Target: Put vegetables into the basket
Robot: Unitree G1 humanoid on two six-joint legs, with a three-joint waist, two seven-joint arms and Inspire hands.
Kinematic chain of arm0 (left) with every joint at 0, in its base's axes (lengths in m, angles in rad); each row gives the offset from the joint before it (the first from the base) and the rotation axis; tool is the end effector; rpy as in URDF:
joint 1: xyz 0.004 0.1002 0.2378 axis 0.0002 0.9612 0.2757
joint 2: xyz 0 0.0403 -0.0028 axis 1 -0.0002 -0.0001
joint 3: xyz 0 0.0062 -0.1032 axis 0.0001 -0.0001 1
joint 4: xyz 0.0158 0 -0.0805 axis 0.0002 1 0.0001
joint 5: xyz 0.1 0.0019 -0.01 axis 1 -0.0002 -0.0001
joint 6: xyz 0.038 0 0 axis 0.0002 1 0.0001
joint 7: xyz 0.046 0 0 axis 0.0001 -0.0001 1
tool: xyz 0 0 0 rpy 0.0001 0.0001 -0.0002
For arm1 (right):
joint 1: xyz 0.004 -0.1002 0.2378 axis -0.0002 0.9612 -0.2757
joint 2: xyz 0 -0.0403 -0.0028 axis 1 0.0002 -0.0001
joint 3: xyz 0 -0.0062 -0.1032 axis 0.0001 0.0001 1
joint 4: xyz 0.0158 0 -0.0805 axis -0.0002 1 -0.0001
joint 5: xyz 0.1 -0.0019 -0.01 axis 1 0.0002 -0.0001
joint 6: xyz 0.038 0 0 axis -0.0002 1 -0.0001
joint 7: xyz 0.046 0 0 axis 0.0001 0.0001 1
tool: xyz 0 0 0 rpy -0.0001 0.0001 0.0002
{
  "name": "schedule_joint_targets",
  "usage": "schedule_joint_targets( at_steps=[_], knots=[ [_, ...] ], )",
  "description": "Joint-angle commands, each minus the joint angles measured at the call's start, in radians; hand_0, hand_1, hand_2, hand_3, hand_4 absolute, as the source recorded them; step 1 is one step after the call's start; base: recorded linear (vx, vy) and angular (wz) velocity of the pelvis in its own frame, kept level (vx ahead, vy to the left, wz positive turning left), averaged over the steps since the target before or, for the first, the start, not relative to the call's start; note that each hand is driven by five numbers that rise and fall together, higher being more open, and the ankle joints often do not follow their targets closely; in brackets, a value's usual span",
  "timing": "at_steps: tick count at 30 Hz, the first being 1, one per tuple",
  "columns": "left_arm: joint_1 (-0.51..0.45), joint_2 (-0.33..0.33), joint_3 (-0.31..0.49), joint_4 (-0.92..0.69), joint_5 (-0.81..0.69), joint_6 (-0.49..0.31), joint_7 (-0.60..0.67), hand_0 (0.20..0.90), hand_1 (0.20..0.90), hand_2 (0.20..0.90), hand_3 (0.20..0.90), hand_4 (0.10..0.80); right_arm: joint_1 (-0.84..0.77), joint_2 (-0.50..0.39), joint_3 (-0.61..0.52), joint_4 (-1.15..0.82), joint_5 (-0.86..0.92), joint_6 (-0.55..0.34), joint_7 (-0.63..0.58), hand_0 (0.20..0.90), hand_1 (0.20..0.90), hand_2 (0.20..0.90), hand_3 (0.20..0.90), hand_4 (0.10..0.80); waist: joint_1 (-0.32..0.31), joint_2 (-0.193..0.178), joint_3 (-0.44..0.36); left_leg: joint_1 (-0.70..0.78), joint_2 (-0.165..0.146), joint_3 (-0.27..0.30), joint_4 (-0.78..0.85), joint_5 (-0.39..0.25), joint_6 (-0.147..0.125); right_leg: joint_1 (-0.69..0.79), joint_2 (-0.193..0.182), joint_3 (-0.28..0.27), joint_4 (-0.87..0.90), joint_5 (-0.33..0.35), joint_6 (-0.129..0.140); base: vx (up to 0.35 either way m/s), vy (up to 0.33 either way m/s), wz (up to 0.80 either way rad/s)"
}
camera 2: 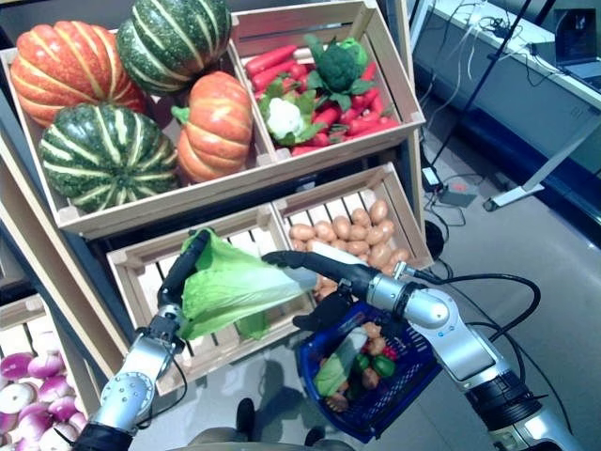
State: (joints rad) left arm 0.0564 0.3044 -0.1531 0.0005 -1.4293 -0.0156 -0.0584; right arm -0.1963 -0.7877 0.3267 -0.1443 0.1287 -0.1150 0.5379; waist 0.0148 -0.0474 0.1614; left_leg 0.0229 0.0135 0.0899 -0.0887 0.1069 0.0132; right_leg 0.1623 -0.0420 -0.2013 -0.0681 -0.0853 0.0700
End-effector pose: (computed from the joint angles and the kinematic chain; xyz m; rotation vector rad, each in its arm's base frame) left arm 0.1898 0.1808 0.0333 -1.1309 0.1164 -0.1031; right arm 0.2245 -0.2054 0.1205 -0.7170 -0.1131 0.9067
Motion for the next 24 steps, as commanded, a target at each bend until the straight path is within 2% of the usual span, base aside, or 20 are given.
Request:
schedule_joint_targets(
  at_steps=[1, 6, 10, 19, 24],
  knots=[
    [-0.15, -0.001, -0.049, -0.052, -0.056, -0.032, -0.109, 0.3, 0.3, 0.3, 0.3, 0.4, -0.095, 0.011, 0.045, -0.008, -0.005, -0.048, -0.071, 0.9, 0.9, 0.9, 0.9, 0.8, 0.009, -0.023, -0.119, 0.065, 0.001, 0.001, 0.001, -0.132, -0.026, -0.061, -0.036, 0.008, -0.018, 0.108, 0.028, 0.0, 0.0, 0.0],
    [-0.154, -0.01, -0.059, -0.06, -0.05, -0.038, -0.096, 0.3, 0.3, 0.3, 0.3, 0.4, -0.095, 0.044, 0.046, 0.001, -0.104, -0.033, -0.176, 0.9, 0.9, 0.9, 0.9, 0.8, 0.008, -0.02, -0.117, 0.065, 0.0, -0.001, 0.001, -0.132, -0.025, -0.061, -0.037, 0.009, -0.019, 0.109, 0.03, 0.0, 0.0, 0.0],
    [-0.153, -0.014, -0.063, -0.069, -0.046, -0.041, -0.086, 0.3, 0.3, 0.3, 0.3, 0.4, -0.091, 0.085, 0.037, -0.001, -0.119, -0.008, -0.255, 0.9, 0.9, 0.9, 0.9, 0.8, 0.007, -0.015, -0.115, 0.066, -0.001, -0.001, 0.001, -0.134, -0.023, -0.06, -0.036, 0.012, -0.019, 0.107, 0.03, 0.0, 0.0, 0.0],
    [-0.158, -0.019, -0.054, -0.079, -0.046, -0.025, -0.074, 0.3, 0.3, 0.3, 0.3, 0.4, -0.087, 0.116, 0.01, -0.003, -0.164, 0.017, -0.363, 0.9, 0.9, 0.9, 0.9, 0.8, 0.007, -0.01, -0.11, 0.069, -0.004, -0.002, 0.001, -0.139, -0.02, -0.06, -0.035, 0.017, -0.017, 0.105, 0.03, 0.0, 0.0, 0.0],
    [-0.153, -0.023, -0.053, -0.095, -0.044, -0.025, -0.064, 0.3, 0.3, 0.3, 0.3, 0.4, -0.074, 0.131, 0.011, -0.005, -0.182, 0.033, -0.368, 0.9, 0.9, 0.9, 0.9, 0.8, 0.006, -0.008, -0.111, 0.069, -0.004, 0.001, 0.001, -0.139, -0.019, -0.062, -0.036, 0.018, -0.017, 0.105, 0.031, 0.0, 0.0, 0.0]
  ],
)
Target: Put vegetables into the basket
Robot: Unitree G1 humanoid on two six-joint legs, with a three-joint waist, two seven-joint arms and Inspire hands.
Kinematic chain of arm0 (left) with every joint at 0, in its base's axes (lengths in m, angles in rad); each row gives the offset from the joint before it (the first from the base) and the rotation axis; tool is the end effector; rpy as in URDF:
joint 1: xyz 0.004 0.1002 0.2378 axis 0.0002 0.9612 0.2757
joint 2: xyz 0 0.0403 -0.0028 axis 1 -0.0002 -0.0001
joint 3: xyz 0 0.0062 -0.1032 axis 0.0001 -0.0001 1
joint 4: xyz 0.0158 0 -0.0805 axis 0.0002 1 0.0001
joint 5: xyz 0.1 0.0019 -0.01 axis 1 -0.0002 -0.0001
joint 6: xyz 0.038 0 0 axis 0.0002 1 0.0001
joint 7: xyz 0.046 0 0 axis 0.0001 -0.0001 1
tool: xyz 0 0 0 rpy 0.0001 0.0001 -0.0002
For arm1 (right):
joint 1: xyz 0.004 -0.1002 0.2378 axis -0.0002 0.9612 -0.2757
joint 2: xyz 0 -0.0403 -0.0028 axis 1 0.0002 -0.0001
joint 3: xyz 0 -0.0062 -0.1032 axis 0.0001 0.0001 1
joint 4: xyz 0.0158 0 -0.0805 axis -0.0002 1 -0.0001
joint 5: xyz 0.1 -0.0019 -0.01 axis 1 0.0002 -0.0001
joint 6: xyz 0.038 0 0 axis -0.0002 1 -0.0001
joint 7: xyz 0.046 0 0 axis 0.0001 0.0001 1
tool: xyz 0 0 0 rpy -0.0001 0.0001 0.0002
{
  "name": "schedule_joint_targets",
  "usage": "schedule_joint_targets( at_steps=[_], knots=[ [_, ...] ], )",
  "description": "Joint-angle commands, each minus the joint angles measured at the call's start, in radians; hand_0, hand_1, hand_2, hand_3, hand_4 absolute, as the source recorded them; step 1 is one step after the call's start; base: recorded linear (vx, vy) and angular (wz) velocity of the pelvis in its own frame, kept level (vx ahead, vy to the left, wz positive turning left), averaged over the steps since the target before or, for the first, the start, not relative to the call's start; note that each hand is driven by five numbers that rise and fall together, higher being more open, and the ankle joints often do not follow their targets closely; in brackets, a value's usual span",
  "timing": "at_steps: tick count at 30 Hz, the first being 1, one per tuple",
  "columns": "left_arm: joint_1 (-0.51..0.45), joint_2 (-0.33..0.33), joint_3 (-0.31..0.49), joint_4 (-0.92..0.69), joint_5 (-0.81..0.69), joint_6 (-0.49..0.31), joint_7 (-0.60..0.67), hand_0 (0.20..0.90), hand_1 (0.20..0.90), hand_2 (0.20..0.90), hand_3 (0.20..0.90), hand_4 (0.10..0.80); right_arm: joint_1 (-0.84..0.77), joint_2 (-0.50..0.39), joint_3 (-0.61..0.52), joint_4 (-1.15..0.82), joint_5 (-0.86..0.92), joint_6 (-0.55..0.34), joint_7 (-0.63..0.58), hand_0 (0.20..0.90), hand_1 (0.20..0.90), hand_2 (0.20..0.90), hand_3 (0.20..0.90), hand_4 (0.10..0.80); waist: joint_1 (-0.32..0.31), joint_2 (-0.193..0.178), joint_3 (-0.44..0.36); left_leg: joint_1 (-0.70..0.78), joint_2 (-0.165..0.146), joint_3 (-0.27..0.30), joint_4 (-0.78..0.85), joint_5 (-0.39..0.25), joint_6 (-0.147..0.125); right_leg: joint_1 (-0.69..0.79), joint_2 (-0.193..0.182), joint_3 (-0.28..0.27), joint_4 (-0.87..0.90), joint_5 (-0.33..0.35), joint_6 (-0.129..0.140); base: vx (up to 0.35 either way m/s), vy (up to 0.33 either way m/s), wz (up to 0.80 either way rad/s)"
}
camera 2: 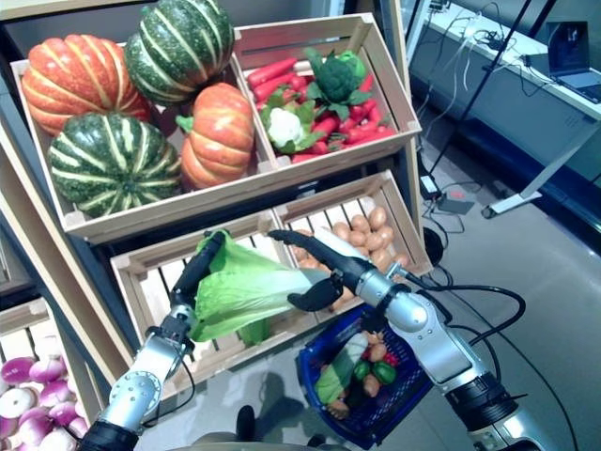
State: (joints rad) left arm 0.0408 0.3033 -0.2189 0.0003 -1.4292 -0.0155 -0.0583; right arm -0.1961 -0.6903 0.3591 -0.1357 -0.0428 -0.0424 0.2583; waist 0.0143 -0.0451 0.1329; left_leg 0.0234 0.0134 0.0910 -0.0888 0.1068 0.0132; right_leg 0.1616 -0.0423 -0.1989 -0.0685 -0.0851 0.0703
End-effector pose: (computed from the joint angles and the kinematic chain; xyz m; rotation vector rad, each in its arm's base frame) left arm 0.1909 0.1674 0.0323 -1.1317 0.1583 -0.1605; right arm 0.2248 -0.1877 0.1054 -0.7626 -0.1569 0.6366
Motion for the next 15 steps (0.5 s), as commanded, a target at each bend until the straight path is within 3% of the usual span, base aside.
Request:
schedule_joint_targets(
  at_steps=[1, 15],
  knots=[
    [-0.136, -0.02, 0.014, -0.097, -0.043, -0.025, -0.065, 0.3, 0.3, 0.3, 0.3, 0.4, -0.072, 0.035, -0.02, -0.016, -0.007, -0.035, -0.084, 0.9, 0.9, 0.9, 0.9, 0.8, 0.007, -0.01, -0.082, 0.068, -0.004, 0.0, 0.002, -0.14, -0.019, -0.062, -0.035, 0.017, -0.016, 0.104, 0.03, 0.0, 0.0, 0.0],
    [-0.145, -0.007, 0.025, -0.076, -0.051, 0.001, -0.086, 0.3, 0.3, 0.3, 0.3, 0.4, -0.09, -0.011, 0.074, 0.036, 0.072, 0.027, 0.203, 0.9, 0.9, 0.9, 0.9, 0.8, 0.016, -0.02, -0.08, 0.065, -0.005, -0.004, 0.002, -0.136, -0.021, -0.06, -0.037, 0.007, -0.014, 0.104, 0.028, 0.0, 0.0, 0.0]
  ],
)
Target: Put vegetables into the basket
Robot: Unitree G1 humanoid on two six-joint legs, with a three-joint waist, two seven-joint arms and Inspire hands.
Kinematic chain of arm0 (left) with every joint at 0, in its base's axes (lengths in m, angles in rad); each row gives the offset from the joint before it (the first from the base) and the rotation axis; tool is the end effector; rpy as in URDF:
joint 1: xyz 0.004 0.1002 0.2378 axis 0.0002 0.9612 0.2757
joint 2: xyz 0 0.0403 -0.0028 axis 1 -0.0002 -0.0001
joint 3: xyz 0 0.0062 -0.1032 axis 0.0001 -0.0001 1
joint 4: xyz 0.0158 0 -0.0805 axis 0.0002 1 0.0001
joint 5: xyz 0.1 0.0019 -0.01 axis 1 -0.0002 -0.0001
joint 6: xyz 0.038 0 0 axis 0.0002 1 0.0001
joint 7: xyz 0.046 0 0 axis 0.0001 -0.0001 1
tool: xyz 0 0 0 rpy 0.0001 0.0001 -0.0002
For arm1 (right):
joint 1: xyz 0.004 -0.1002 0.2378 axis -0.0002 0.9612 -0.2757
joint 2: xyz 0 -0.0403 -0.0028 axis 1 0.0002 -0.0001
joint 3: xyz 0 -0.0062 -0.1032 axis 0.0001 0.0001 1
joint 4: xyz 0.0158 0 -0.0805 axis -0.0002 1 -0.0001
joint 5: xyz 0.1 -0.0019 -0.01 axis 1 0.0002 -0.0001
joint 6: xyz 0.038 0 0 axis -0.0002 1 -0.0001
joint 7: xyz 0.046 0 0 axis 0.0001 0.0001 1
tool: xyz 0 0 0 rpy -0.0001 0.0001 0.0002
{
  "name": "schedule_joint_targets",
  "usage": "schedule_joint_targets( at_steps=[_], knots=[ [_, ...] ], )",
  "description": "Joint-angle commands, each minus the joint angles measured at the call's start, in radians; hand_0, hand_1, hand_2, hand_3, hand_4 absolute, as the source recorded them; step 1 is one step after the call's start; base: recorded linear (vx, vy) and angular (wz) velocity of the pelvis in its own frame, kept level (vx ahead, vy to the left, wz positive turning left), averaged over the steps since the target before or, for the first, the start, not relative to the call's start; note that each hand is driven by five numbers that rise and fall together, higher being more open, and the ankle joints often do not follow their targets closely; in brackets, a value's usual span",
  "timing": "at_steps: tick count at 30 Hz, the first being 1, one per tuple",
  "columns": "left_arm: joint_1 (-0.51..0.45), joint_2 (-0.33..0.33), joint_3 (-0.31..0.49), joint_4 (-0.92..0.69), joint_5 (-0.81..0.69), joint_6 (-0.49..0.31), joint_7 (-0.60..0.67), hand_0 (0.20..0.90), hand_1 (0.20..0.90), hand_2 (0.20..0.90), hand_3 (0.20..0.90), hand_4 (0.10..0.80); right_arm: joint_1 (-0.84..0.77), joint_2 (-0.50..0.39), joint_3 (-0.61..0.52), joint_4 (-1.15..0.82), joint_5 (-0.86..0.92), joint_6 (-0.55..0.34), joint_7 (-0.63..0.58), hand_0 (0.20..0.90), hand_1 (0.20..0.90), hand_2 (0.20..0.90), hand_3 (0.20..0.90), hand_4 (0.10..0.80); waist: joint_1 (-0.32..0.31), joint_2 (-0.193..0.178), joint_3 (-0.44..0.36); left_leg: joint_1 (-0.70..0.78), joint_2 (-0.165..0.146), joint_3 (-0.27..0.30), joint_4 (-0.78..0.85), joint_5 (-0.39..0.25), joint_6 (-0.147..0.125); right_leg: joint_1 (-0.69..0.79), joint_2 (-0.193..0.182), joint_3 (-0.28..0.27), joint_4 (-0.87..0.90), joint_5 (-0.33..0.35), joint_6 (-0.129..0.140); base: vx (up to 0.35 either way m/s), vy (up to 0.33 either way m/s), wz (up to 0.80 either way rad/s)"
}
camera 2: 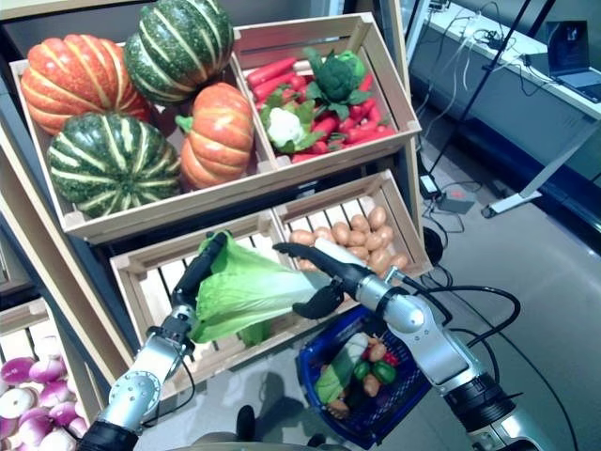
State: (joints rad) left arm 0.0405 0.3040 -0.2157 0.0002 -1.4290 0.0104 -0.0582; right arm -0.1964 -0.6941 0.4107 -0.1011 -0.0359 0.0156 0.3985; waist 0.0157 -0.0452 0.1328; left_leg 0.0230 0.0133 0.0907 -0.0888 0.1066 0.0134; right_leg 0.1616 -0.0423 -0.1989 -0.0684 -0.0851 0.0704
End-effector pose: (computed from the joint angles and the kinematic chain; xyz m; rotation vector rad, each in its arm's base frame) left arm 0.1909 0.1671 0.0321 -1.1306 0.1787 -0.1731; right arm 0.2243 -0.1867 0.0922 -0.7707 0.0062 0.7869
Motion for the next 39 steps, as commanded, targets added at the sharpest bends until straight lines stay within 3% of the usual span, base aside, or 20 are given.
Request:
schedule_joint_targets(
  at_steps=[1, 11, 17, 18, 19, 20, 39],
  knots=[
    [-0.143, -0.008, 0.022, -0.073, -0.05, -0.022, -0.092, 0.3, 0.3, 0.3, 0.3, 0.4, -0.087, -0.019, 0.029, 0.004, 0.087, -0.026, 0.078, 0.9, 0.9, 0.9, 0.9, 0.8, 0.016, -0.022, -0.082, 0.065, -0.004, -0.004, 0.002, -0.135, -0.022, -0.06, -0.038, 0.005, -0.014, 0.105, 0.028, 0.0, 0.0, 0.0],
    [-0.151, -0.012, 0.013, -0.053, -0.042, -0.021, -0.114, 0.3, 0.3, 0.3, 0.3, 0.4, -0.083, -0.005, 0.036, 0.062, 0.154, -0.021, 0.097, 0.9, 0.9, 0.9, 0.9, 0.8, 0.015, -0.026, -0.083, 0.065, -0.003, -0.005, 0.002, -0.131, -0.023, -0.062, -0.038, 0.007, -0.013, 0.109, 0.028, 0.0, 0.0, 0.0],
    [-0.148, -0.024, 0.009, -0.05, -0.033, -0.027, -0.124, 0.3, 0.3, 0.3, 0.3, 0.4, -0.062, 0.036, 0.038, 0.095, 0.124, -0.006, 0.029, 0.9, 0.9, 0.9, 0.9, 0.8, 0.013, -0.022, -0.083, 0.067, -0.003, -0.003, 0.002, -0.132, -0.021, -0.061, -0.038, 0.009, -0.014, 0.108, 0.027, 0.0, 0.0, 0.0],
    [-0.148, -0.022, 0.007, -0.049, -0.036, -0.028, -0.126, 0.3, 0.3, 0.3, 0.3, 0.4, -0.061, 0.048, 0.037, 0.109, 0.125, 0.001, 0.009, 0.848, 0.848, 0.848, 0.848, 0.765, 0.012, -0.021, -0.082, 0.068, -0.003, -0.002, 0.002, -0.132, -0.021, -0.06, -0.037, 0.01, -0.013, 0.107, 0.027, 0.0, 0.0, 0.0],
    [-0.148, -0.023, 0.006, -0.05, -0.037, -0.029, -0.125, 0.3, 0.3, 0.3, 0.3, 0.4, -0.061, 0.053, 0.038, 0.112, 0.122, 0.003, 0.004, 0.453, 0.453, 0.453, 0.453, 0.502, 0.012, -0.02, -0.082, 0.068, -0.003, -0.002, 0.002, -0.132, -0.02, -0.061, -0.037, 0.01, -0.013, 0.107, 0.027, 0.0, 0.0, 0.0],
    [-0.149, -0.028, 0.004, -0.05, -0.033, -0.028, -0.124, 0.3, 0.3, 0.3, 0.3, 0.4, -0.061, 0.064, 0.04, 0.122, 0.116, 0.004, -0.014, 0.3, 0.3, 0.3, 0.3, 0.4, 0.013, -0.019, -0.082, 0.068, -0.003, -0.003, 0.002, -0.131, -0.021, -0.06, -0.038, 0.01, -0.013, 0.108, 0.026, 0.0, 0.0, 0.0],
    [-0.135, -0.044, 0.009, -0.049, -0.013, -0.024, -0.128, 0.3, 0.3, 0.3, 0.3, 0.4, -0.027, 0.131, 0.024, 0.193, 0.098, 0.026, -0.135, 0.3, 0.3, 0.3, 0.3, 0.4, 0.014, -0.011, -0.078, 0.073, -0.005, -0.004, 0.002, -0.134, -0.02, -0.053, -0.037, 0.009, -0.015, 0.105, 0.023, 0.0, 0.0, 0.0]
  ],
)
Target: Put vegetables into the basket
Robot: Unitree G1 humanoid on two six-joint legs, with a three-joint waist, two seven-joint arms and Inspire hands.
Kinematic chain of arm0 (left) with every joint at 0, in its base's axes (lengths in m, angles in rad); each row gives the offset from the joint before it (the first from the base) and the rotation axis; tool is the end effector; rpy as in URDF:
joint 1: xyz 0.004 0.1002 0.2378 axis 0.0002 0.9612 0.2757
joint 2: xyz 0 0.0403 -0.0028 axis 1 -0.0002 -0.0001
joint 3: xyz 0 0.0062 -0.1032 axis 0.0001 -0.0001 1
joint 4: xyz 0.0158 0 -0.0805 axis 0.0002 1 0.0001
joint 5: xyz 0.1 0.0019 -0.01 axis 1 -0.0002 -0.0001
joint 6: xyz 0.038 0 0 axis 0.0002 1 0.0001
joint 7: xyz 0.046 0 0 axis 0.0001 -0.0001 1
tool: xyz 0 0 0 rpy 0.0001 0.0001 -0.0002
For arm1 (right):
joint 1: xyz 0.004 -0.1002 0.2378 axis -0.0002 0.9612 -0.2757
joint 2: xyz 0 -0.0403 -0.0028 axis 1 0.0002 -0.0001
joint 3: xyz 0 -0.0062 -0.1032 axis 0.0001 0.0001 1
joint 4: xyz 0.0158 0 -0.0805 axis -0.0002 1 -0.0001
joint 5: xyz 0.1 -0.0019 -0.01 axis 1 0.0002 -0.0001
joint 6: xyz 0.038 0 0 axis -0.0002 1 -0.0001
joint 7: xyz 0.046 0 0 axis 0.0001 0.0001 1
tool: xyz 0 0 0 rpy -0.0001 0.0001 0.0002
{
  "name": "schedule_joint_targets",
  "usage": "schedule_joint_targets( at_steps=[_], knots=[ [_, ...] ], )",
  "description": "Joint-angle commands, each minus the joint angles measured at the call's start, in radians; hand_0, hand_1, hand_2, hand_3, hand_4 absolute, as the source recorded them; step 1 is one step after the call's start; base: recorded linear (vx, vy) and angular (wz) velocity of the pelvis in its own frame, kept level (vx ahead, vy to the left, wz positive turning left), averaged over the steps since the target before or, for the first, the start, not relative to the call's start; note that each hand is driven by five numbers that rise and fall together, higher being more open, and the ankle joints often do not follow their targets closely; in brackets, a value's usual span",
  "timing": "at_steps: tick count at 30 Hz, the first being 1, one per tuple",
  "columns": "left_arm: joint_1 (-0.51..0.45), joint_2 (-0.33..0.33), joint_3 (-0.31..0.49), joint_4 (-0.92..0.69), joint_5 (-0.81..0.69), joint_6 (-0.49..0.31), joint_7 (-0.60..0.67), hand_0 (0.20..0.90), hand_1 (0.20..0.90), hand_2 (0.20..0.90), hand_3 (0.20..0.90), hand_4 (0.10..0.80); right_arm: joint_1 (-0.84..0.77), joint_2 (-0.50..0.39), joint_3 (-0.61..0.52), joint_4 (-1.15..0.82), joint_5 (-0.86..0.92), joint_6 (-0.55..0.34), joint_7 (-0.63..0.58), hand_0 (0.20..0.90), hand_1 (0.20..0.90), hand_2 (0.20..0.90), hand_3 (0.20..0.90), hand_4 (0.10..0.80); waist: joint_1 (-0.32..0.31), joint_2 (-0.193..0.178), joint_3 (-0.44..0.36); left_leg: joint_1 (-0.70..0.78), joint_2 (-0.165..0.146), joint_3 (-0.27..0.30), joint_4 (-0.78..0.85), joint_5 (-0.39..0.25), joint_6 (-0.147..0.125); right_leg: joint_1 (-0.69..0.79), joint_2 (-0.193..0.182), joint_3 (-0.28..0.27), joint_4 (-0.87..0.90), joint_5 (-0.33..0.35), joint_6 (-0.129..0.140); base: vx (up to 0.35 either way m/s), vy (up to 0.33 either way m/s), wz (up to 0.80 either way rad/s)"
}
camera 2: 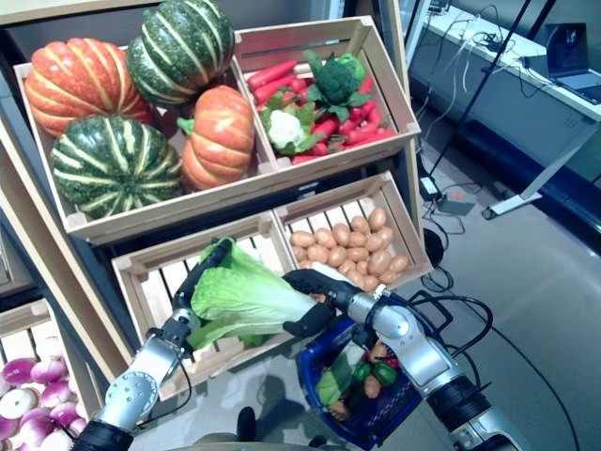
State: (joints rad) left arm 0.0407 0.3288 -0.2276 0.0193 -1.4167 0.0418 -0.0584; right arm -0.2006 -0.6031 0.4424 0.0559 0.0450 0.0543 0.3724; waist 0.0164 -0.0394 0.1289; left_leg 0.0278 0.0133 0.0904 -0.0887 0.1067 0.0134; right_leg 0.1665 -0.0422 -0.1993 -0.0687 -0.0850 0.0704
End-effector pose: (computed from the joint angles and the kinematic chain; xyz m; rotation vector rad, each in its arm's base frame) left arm 0.1896 0.1697 0.0281 -1.0914 0.2314 -0.1822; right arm 0.2274 -0.1827 0.0602 -0.6054 0.1627 0.7481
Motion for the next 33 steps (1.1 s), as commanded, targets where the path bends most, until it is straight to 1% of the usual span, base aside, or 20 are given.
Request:
schedule_joint_targets(
  at_steps=[1, 4, 7, 8, 9, 10, 11, 15, 16, 17, 19, 20, 22, 23, 27, 28, 30, 32, 33],
  knots=[
    [-0.133, -0.069, 0.023, -0.067, -0.022, -0.055, -0.125, 0.3, 0.3, 0.3, 0.3, 0.4, -0.015, 0.036, -0.022, 0.035, 0.024, -0.009, -0.128, 0.3, 0.3, 0.3, 0.3, 0.4, 0.012, -0.017, -0.073, 0.068, -0.005, -0.003, 0.001, -0.134, -0.021, -0.059, -0.037, 0.009, -0.014, 0.105, 0.023, 0.0, 0.0, 0.0],
    [-0.131, -0.067, 0.025, -0.068, -0.018, -0.056, -0.129, 0.3, 0.3, 0.3, 0.3, 0.4, -0.008, 0.034, -0.035, 0.034, 0.026, -0.01, -0.14, 0.3, 0.3, 0.3, 0.3, 0.4, 0.011, -0.017, -0.072, 0.068, -0.005, -0.002, 0.001, -0.134, -0.02, -0.06, -0.036, 0.01, -0.014, 0.106, 0.023, 0.0, 0.0, 0.0],
    [-0.12, -0.058, 0.046, -0.081, -0.003, -0.046, -0.123, 0.3, 0.3, 0.3, 0.3, 0.4, 0.028, 0.01, -0.101, 0.02, 0.044, -0.015, -0.177, 0.3, 0.3, 0.3, 0.3, 0.4, 0.005, -0.019, -0.067, 0.068, -0.004, 0.0, 0.001, -0.135, -0.019, -0.063, -0.033, 0.014, -0.014, 0.108, 0.024, -0.032, -0.027, 0.0],
    [-0.117, -0.053, 0.052, -0.087, -0.004, -0.042, -0.123, 0.493, 0.493, 0.493, 0.493, 0.529, 0.04, 0.002, -0.12, 0.015, 0.044, -0.017, -0.18, 0.3, 0.3, 0.3, 0.3, 0.4, 0.003, -0.019, -0.066, 0.068, -0.003, 0.002, 0.001, -0.136, -0.019, -0.064, -0.031, 0.015, -0.014, 0.108, 0.024, -0.031, -0.03, 0.0],
    [-0.112, -0.05, 0.062, -0.096, -0.004, -0.037, -0.119, 0.775, 0.775, 0.775, 0.775, 0.717, 0.056, -0.008, -0.144, 0.006, 0.043, -0.02, -0.193, 0.3, 0.3, 0.3, 0.3, 0.4, 0.001, -0.019, -0.065, 0.068, -0.002, 0.004, 0.001, -0.136, -0.019, -0.065, -0.029, 0.017, -0.014, 0.108, 0.024, 0.0, 0.0, 0.0],
    [-0.11, -0.05, 0.064, -0.098, -0.002, -0.035, -0.118, 0.862, 0.862, 0.862, 0.862, 0.775, 0.06, -0.01, -0.15, 0.003, 0.043, -0.02, -0.195, 0.3, 0.3, 0.3, 0.3, 0.4, 0.0, -0.019, -0.065, 0.068, -0.002, 0.004, 0.001, -0.136, -0.019, -0.065, -0.029, 0.018, -0.014, 0.108, 0.024, -0.038, -0.034, 0.0],
    [-0.102, -0.044, 0.076, -0.109, -0.001, -0.026, -0.116, 0.9, 0.9, 0.9, 0.9, 0.8, 0.08, -0.02, -0.182, -0.015, 0.045, -0.018, -0.204, 0.3, 0.3, 0.3, 0.3, 0.4, -0.002, -0.019, -0.063, 0.067, 0.0, 0.007, 0.001, -0.135, -0.018, -0.068, -0.027, 0.02, -0.012, 0.108, 0.023, -0.035, -0.039, -0.01],
    [-0.085, -0.035, 0.105, -0.122, 0.015, -0.012, -0.109, 0.9, 0.9, 0.9, 0.9, 0.8, 0.126, -0.04, -0.269, -0.045, 0.063, -0.026, -0.234, 0.3, 0.3, 0.3, 0.3, 0.4, -0.015, -0.02, -0.057, 0.065, 0.005, 0.014, 0.001, -0.133, -0.018, -0.073, -0.019, 0.029, -0.013, 0.111, 0.023, -0.04, -0.054, -0.03],
    [-0.077, -0.028, 0.118, -0.128, 0.03, -0.006, -0.113, 0.9, 0.9, 0.9, 0.9, 0.8, 0.146, -0.045, -0.307, -0.059, 0.072, -0.031, -0.243, 0.3, 0.3, 0.3, 0.3, 0.4, -0.021, -0.02, -0.055, 0.065, 0.007, 0.017, 0.001, -0.133, -0.018, -0.075, -0.016, 0.033, -0.012, 0.111, 0.022, -0.021, -0.044, -0.05],
    [-0.074, -0.028, 0.121, -0.129, 0.033, -0.003, -0.111, 0.9, 0.9, 0.9, 0.9, 0.8, 0.151, -0.045, -0.315, -0.062, 0.077, -0.034, -0.248, 0.3, 0.3, 0.3, 0.3, 0.4, -0.023, -0.02, -0.054, 0.065, 0.008, 0.019, 0.001, -0.134, -0.018, -0.076, -0.015, 0.034, -0.012, 0.111, 0.022, -0.015, -0.06, -0.08],
    [-0.053, -0.025, 0.142, -0.14, 0.049, 0.006, -0.1, 0.9, 0.9, 0.9, 0.9, 0.8, 0.196, -0.045, -0.378, -0.087, 0.104, -0.044, -0.262, 0.3, 0.3, 0.3, 0.3, 0.4, -0.033, -0.02, -0.053, 0.063, 0.012, 0.023, 0.001, -0.133, -0.018, -0.079, -0.008, 0.041, -0.01, 0.108, 0.02, -0.004, -0.052, -0.14],
    [-0.052, -0.025, 0.141, -0.14, 0.049, 0.006, -0.1, 0.9, 0.9, 0.9, 0.9, 0.8, 0.197, -0.045, -0.378, -0.088, 0.104, -0.044, -0.262, 0.3, 0.3, 0.3, 0.3, 0.4, -0.033, -0.019, -0.053, 0.063, 0.012, 0.023, 0.001, -0.133, -0.018, -0.079, -0.008, 0.041, -0.01, 0.108, 0.02, -0.007, -0.051, -0.12],
    [-0.03, -0.017, 0.165, -0.144, 0.068, 0.016, -0.096, 0.9, 0.9, 0.9, 0.9, 0.8, 0.237, -0.037, -0.441, -0.105, 0.168, -0.078, -0.308, 0.3, 0.3, 0.3, 0.3, 0.4, -0.043, -0.017, -0.048, 0.055, 0.016, 0.027, 0.001, -0.13, -0.019, -0.086, -0.002, 0.047, -0.011, 0.106, 0.018, -0.017, -0.068, -0.05],
    [-0.027, -0.018, 0.17, -0.144, 0.074, 0.018, -0.096, 0.9, 0.9, 0.9, 0.9, 0.8, 0.242, -0.031, -0.45, -0.106, 0.176, -0.084, -0.317, 0.3, 0.3, 0.3, 0.3, 0.4, -0.044, -0.017, -0.046, 0.054, 0.017, 0.029, 0.001, -0.13, -0.019, -0.087, -0.001, 0.048, -0.011, 0.106, 0.018, -0.032, -0.074, -0.05],
    [-0.005, -0.014, 0.191, -0.149, 0.118, 0.022, -0.099, 0.9, 0.9, 0.9, 0.9, 0.8, 0.27, 0.014, -0.508, -0.11, 0.213, -0.157, -0.394, 0.3, 0.3, 0.3, 0.3, 0.4, -0.054, -0.011, -0.027, 0.041, 0.023, 0.046, 0.001, -0.128, -0.019, -0.11, 0.007, 0.056, 0.003, 0.097, 0.014, -0.056, -0.056, -0.11],
    [0.001, -0.007, 0.201, -0.15, 0.121, 0.012, -0.111, 0.9, 0.9, 0.9, 0.9, 0.8, 0.276, 0.034, -0.531, -0.112, 0.217, -0.2, -0.442, 0.3, 0.3, 0.3, 0.3, 0.4, -0.058, -0.005, -0.009, 0.026, 0.024, 0.055, 0.001, -0.124, -0.016, -0.137, 0.011, 0.065, 0.022, 0.089, 0.011, -0.115, -0.051, -0.2],
    [-0.003, -0.002, 0.206, -0.149, 0.132, -0.002, -0.115, 0.9, 0.9, 0.9, 0.9, 0.8, 0.265, 0.043, -0.538, -0.108, 0.231, -0.229, -0.47, 0.3, 0.3, 0.3, 0.3, 0.4, -0.061, 0.002, 0.01, 0.01, 0.025, 0.061, 0.006, -0.122, -0.013, -0.162, 0.016, 0.072, 0.045, 0.078, 0.007, -0.175, -0.039, -0.16],
    [-0.028, 0.009, 0.201, -0.147, 0.138, -0.039, -0.125, 0.9, 0.9, 0.9, 0.9, 0.8, 0.235, 0.051, -0.538, -0.097, 0.237, -0.262, -0.508, 0.3, 0.3, 0.3, 0.3, 0.4, -0.065, 0.009, 0.054, -0.031, 0.027, 0.063, 0.036, -0.121, -0.011, -0.207, 0.021, 0.081, 0.094, 0.063, -0.001, -0.262, -0.029, -0.09],
    [-0.05, 0.019, 0.198, -0.147, 0.149, -0.069, -0.124, 0.9, 0.9, 0.9, 0.9, 0.8, 0.211, 0.055, -0.536, -0.082, 0.252, -0.289, -0.54, 0.3, 0.3, 0.3, 0.3, 0.4, -0.07, 0.016, 0.092, -0.068, 0.027, 0.061, 0.066, -0.122, -0.01, -0.248, 0.027, 0.086, 0.142, 0.048, -0.007, -0.292, -0.034, -0.04]
  ],
)
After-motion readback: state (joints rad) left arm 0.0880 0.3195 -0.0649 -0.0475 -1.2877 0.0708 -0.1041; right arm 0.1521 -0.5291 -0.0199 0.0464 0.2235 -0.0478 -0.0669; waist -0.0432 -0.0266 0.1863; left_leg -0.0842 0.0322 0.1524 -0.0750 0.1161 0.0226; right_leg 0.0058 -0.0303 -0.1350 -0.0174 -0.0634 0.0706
